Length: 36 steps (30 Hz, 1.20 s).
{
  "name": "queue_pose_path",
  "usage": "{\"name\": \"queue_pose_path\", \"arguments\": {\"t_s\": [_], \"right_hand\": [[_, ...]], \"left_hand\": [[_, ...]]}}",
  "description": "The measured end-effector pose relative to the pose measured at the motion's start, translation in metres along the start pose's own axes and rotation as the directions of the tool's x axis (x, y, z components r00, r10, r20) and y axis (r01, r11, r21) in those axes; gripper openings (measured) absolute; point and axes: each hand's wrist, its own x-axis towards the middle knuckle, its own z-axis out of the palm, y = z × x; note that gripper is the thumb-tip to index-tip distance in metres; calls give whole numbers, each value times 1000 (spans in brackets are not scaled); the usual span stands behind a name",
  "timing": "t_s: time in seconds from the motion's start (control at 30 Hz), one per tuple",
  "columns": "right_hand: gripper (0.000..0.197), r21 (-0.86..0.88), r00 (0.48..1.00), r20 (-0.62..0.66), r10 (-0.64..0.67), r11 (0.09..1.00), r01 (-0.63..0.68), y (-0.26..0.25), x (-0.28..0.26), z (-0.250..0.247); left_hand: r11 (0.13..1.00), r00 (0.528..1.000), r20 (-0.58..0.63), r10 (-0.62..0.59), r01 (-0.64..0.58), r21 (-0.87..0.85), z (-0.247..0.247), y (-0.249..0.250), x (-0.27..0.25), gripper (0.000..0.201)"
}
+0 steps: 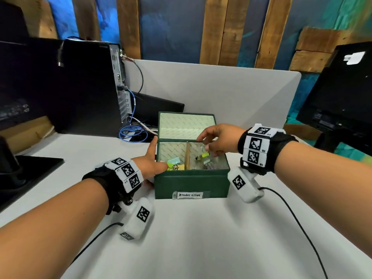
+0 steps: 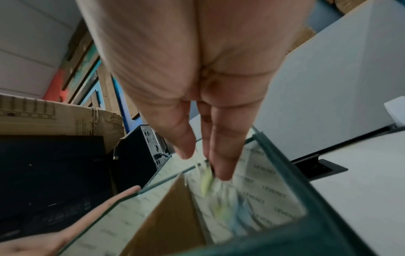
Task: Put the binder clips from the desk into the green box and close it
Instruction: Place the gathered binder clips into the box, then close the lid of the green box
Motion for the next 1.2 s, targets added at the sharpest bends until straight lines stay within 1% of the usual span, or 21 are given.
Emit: {"name": "queue_pose_path", "arguments": {"t_s": [0.03, 0.1, 0.17, 0.2, 0.27, 0.33, 0.4, 0.43, 0.5, 0.57, 0.63, 0.73, 0.8, 0.87, 0.9, 0.93, 0.97, 1.0, 1.07, 1.1, 1.2], "right_hand": [[21, 16, 1000, -13, 16, 1000, -15, 1, -1, -1], [12, 58, 991, -132, 23, 998, -15, 8, -1, -8], [7, 88, 955, -293, 49, 996, -24, 20, 0, -21], [9, 129, 937, -335, 100, 990, -59, 28, 2, -26], [15, 247, 924, -279, 262, 949, -195, 45, 3, -32], [32, 329, 911, -125, 394, 882, -337, 57, 3, -30], [42, 386, 918, 3, 396, 846, -366, 62, 4, -24], [44, 414, 931, 54, 362, 840, -351, 61, 4, -21], [38, 461, 952, 118, 283, 834, -305, 54, 5, -16], [30, 461, 964, 127, 236, 846, -268, 46, 5, -16], [41, 458, 979, 64, 193, 866, -201, 44, 7, -18], [62, 524, 987, -54, 151, 846, -101, 43, 9, -26], [65, 550, 987, -114, 117, 834, -35, 37, 4, -34], [61, 532, 982, -174, 72, 846, 32, 30, -6, -42], [59, 496, 977, -208, 48, 866, 63, 28, -11, -46], [55, 446, 970, -240, 24, 891, 88, 26, -18, -49], [48, 389, 963, -268, -3, 915, 111, 24, -25, -50], [40, 327, 957, -287, -40, 935, 137, 23, -33, -50], [28, 187, 955, -265, -135, 964, 188, 24, -48, -46], [30, 115, 960, -221, -172, 973, 201, 25, -55, -41], [38, -85, 968, -117, -222, 973, 213, 36, -73, -19]], "left_hand": [[1000, 1000, 14, 1, -1, -9, -1, 1, -3, 94], [999, 999, 29, 21, -19, -40, -1, 0, -8, 90], [998, 999, 33, 41, -39, -52, 0, -1, -12, 87], [997, 998, 38, 48, -45, -55, 0, -1, -13, 87], [996, 996, 56, 65, -61, -66, 0, -1, -15, 86], [996, 994, 82, 76, -72, -53, -1, 0, -17, 86], [996, 992, 92, 87, -87, -2, -1, -1, -20, 87], [996, 992, 92, 85, -87, 16, -1, -1, -23, 87], [996, 993, 91, 77, -81, 41, 0, -3, -23, 87], [996, 991, 103, 82, -86, 26, -1, -3, -24, 87], [997, 991, 104, 80, -81, 10, -1, -2, -26, 86], [997, 993, 93, 73, -75, 14, -1, -1, -27, 89], [992, 989, 87, 123, -125, 23, -2, -5, -27, 105], [978, 977, 89, 192, -198, 62, -5, -8, -28, 135], [976, 974, 90, 208, -212, 39, -7, -7, -29, 144], [979, 976, 83, 203, -202, -17, -9, -5, -29, 145], [980, 981, 68, 182, -175, -89, -11, -2, -30, 136], [973, 987, 41, 157, -147, -176, -12, 2, -33, 115], [942, 997, -17, 72, -73, -329, -14, 12, -39, 59], [925, 998, -34, 45, -54, -375, -16, 15, -41, 46], [907, 999, 7, 46, -39, -418, -15, 19, -48, 45]]}}
